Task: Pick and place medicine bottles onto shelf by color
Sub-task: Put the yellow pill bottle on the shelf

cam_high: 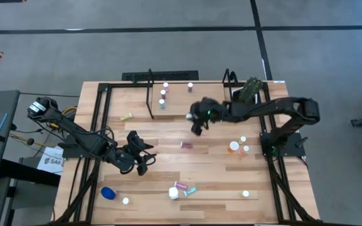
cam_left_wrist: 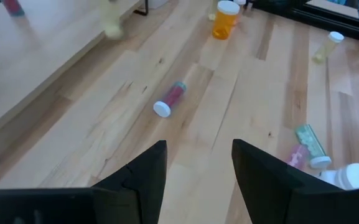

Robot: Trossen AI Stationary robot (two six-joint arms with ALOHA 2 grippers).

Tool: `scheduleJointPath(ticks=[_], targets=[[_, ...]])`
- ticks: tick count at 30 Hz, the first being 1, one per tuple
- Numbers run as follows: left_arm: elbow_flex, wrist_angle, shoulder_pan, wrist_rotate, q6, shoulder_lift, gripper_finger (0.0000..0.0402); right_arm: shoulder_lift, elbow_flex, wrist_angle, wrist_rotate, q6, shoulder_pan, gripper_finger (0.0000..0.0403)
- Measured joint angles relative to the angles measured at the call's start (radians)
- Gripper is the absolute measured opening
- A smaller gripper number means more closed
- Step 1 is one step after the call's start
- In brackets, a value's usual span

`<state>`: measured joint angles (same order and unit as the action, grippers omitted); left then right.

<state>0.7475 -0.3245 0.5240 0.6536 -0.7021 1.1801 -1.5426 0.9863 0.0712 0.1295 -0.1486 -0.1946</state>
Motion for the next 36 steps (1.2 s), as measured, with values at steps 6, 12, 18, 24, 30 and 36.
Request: scheduleJointPath(ticks=[6, 12, 18, 24, 30, 36], targets=[[0.000, -0.001, 0.000, 0.010, -0.001, 0.000, 0.0168, 0.016, 0.000, 0.048, 0.145, -0.059, -0.141, 0.0140], [0.000, -0.003, 0.000, 0.033, 0.001, 0.000, 0.0168, -0.035, -0.003, 0.010, 0.182, -0.200, -0.240, 0.0135], [0.000, -0.011, 0.000, 0.038, 0.001, 0.000, 0.0168, -0.127, -0.001, -0.074, 0.241, -0.228, -0.273, 0.0135], [0.000, -0.028, -0.006, 0.041, -0.010, -0.003, 0.0168, -0.186, 0.002, -0.143, 0.272, -0.228, -0.285, 0.0137], [0.000, -0.036, -0.018, 0.042, -0.012, -0.003, 0.0168, -0.201, 0.007, -0.181, 0.301, -0.220, -0.299, 0.0138], [0.000, -0.040, -0.027, 0.040, -0.004, -0.003, 0.0168, -0.201, 0.006, -0.189, 0.314, -0.217, -0.320, 0.0138]])
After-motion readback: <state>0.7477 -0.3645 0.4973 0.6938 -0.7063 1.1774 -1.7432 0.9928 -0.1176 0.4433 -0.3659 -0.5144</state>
